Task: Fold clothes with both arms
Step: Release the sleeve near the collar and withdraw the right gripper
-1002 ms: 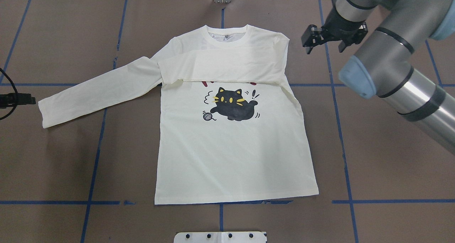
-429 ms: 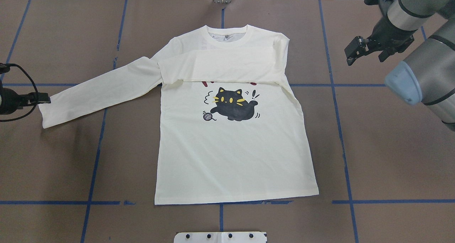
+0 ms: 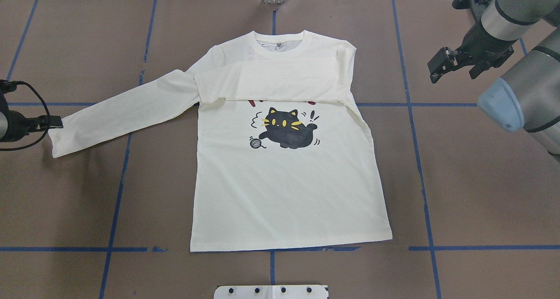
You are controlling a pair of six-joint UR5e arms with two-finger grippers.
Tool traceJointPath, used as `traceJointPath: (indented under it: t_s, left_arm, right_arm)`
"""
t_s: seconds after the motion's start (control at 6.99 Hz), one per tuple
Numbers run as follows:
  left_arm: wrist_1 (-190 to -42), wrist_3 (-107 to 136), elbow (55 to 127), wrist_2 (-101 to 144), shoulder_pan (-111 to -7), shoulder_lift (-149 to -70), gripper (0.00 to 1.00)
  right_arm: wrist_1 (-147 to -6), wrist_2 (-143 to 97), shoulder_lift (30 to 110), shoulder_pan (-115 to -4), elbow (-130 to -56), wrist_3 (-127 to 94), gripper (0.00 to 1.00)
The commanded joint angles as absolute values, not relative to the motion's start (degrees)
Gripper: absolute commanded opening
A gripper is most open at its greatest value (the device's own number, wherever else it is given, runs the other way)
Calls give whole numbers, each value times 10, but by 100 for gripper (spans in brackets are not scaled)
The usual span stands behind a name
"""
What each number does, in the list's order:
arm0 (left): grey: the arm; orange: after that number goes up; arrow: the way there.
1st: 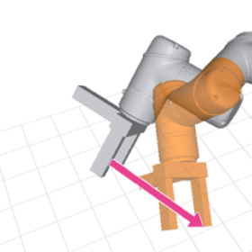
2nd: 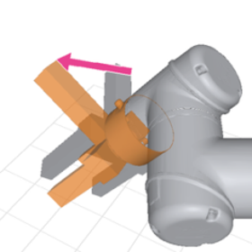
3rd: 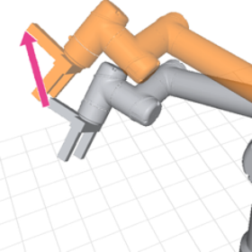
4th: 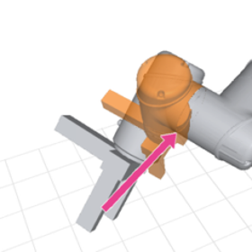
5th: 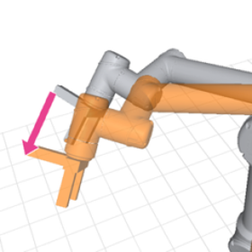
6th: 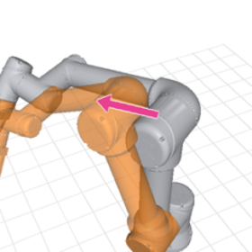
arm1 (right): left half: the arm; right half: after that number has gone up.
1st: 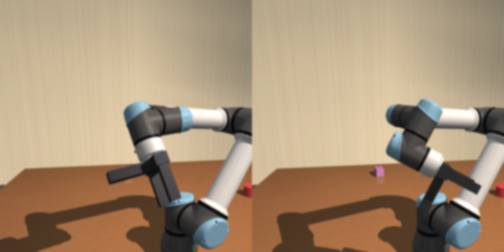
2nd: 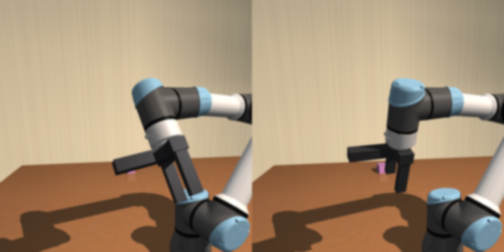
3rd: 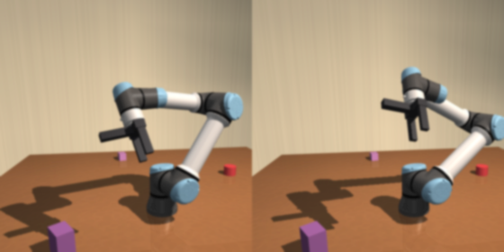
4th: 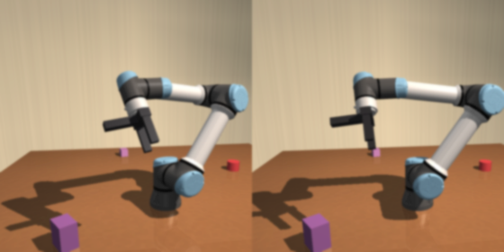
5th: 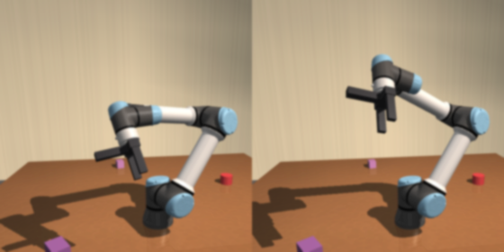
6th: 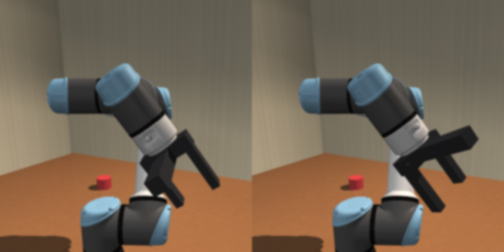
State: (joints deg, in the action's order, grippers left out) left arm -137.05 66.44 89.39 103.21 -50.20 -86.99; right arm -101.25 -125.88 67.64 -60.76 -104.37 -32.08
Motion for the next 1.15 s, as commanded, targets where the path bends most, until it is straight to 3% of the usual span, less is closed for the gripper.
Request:
traceJointPath:
  t_s: [0.0,0.29,0.43,0.72,1.0]
  left_arm:
    - [-1370,667,893,1031,-480,-870,97]
    - [-1370,667,892,1031,-476,-869,95]
    - [-1371,667,891,1032,-476,-869,88]
    - [-1371,671,895,1032,-476,-868,46]
    - [-1371,671,899,1033,-476,-868,22]
  right_arm:
    - [-1013,-1259,677,-608,-1044,-321,100]
    - [-1012,-1259,675,-610,-1045,-321,100]
    - [-1012,-1259,676,-610,-1044,-321,100]
    - [-1012,-1259,675,-610,-1044,-321,100]
    - [-1012,-1259,675,-610,-1044,-321,100]
